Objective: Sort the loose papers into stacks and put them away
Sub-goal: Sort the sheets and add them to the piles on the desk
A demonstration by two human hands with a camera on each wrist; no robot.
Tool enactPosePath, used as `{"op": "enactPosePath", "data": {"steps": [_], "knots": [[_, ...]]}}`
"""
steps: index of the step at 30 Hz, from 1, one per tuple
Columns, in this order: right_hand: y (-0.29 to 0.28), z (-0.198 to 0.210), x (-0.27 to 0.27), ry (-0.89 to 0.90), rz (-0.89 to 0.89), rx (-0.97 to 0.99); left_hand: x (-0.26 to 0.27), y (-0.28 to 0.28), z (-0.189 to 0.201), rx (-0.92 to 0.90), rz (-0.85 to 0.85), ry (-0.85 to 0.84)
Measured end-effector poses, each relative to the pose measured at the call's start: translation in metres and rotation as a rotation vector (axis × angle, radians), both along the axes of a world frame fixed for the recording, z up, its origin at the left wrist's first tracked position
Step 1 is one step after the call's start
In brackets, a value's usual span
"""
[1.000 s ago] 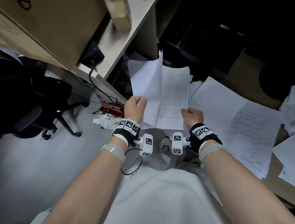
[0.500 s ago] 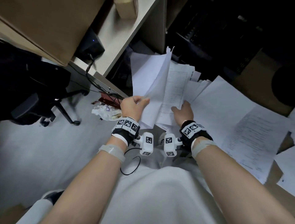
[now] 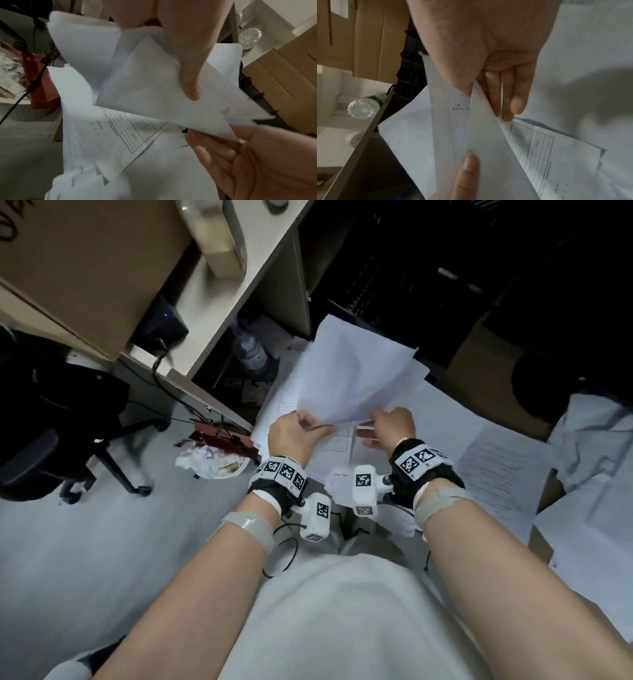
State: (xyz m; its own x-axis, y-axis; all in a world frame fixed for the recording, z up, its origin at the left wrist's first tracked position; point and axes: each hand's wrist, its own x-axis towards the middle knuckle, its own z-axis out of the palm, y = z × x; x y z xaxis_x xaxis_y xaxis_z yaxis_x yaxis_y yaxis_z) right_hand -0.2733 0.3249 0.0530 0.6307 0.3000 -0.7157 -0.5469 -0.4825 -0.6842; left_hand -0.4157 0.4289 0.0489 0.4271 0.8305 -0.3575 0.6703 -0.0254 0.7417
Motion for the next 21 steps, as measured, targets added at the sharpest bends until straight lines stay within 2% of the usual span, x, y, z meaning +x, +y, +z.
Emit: {"op": "enactPosePath", "data": {"steps": [3,7,12,16,21], "knots": [[-0.016,-0.005,0.002,-0.012,0.003,-0.001,-0.005,-0.005,0.008,0.019,0.031,-0.049],[-0.032,-0.008,-0.004,-0.081,0.064,0.035,-0.017,-0.004,0.019,0.051,0.163,-0.100],[-0.041,-0.009,-0.017,-0.156,0.245,0.045,-0.027,-0.002,0.025,-0.016,0.163,-0.189],[-0.042,-0.014,-0.020,-0.195,0.197,0.016,-0.028,0.009,0.016,-0.012,0.150,-0.170],[-0.041,-0.020,-0.004,-0.276,0.063,-0.162,-0.016,0.043,0.002,0.020,0.164,-0.156]]}}
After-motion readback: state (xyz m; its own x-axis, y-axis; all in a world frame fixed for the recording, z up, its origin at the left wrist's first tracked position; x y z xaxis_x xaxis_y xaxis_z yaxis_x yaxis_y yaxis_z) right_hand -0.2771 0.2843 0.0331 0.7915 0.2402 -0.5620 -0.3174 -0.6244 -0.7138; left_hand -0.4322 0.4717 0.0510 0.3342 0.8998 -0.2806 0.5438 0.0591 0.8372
